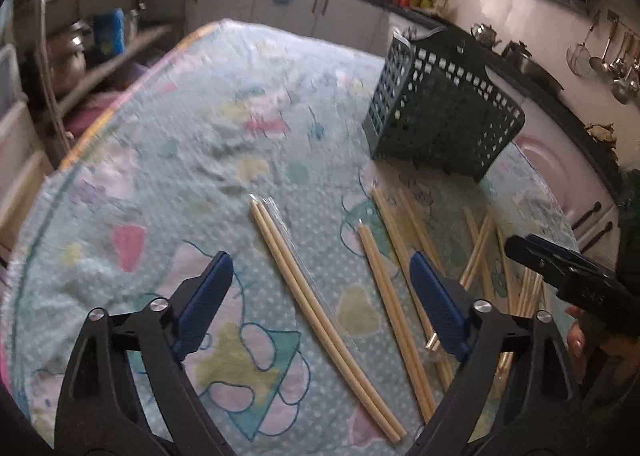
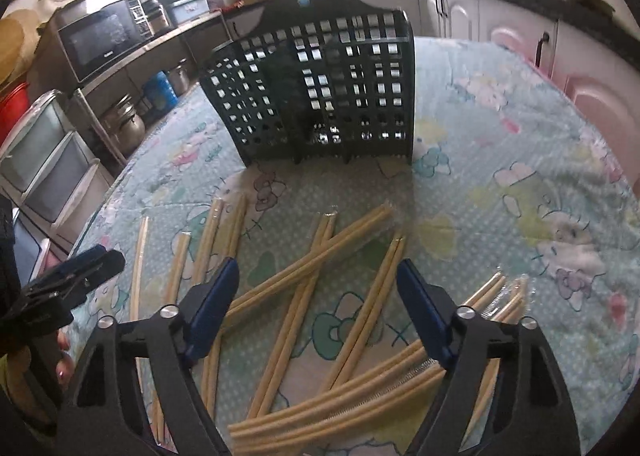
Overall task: Organize utensils
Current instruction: 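Move the left gripper down to a wooden chopstick while the right gripper approaches another, then close the left gripper on one chopstick while the right gripper grasps another chopstick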
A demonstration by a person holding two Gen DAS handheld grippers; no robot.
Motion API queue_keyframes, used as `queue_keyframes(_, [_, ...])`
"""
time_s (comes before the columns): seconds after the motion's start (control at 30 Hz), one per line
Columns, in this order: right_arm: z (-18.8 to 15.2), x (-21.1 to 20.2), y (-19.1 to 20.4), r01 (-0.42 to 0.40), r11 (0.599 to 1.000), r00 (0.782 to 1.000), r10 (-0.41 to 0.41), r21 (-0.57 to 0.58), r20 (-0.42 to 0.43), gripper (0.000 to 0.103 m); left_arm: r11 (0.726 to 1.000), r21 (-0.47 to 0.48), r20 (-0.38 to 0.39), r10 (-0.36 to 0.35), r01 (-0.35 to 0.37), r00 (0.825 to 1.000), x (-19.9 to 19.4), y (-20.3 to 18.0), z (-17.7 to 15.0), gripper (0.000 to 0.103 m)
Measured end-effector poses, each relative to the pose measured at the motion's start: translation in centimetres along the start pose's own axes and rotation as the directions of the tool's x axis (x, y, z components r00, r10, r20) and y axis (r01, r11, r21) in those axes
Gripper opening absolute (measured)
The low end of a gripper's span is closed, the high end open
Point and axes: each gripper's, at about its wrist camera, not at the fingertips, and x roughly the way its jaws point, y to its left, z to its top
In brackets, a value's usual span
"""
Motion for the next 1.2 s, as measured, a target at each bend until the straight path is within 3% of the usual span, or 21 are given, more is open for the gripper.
queue_keyframes(0.13, [0.5, 1.0, -0.5, -0.011, 0.999, 0.999, 0.013, 0.037, -0.046, 0.063, 0.999, -0.036, -0.041, -0.017, 0.016, 0.999, 1.4, 0.7, 0.3, 0.059])
queue_keyframes(0.33, [1.4, 2.2, -0.7, -0.006, 0.998, 0.997, 0.011, 0.062, -0.083, 0.055, 0.998, -0.058, -0.080, -0.031, 0.027, 0.996, 3.0, 1.4, 1.0, 0.050])
queue_keyframes(0.73, [3.7, 4.8, -2.9, -0.017, 0.980, 0.992, 0.042, 0.199, -0.121, 0.048, 0.998, -0.066, -0.089, -0.005, 0.000, 0.996, 4.4, 2.0, 2.1, 0.048])
queue_keyframes(0.93, [5.0, 6.0, -4.2, -0.024, 0.969, 0.992, 0.054, 0.244, -0.117, 0.032, 0.997, -0.073, -0.083, 0.014, -0.020, 0.996, 4.8, 2.4, 2.5, 0.036])
queue_keyframes(1.07, [5.6, 6.7, -5.4, -0.040, 0.958, 0.989, 0.078, 0.283, -0.127, 0.016, 0.996, -0.088, -0.089, 0.026, -0.034, 0.996, 4.9, 2.9, 3.0, 0.025])
queue_keyframes(1.2, [6.1, 6.8, -6.3, -0.074, 0.950, 0.986, 0.116, 0.303, -0.124, 0.013, 0.995, -0.087, -0.099, 0.034, -0.043, 0.995, 4.9, 3.1, 3.4, 0.016])
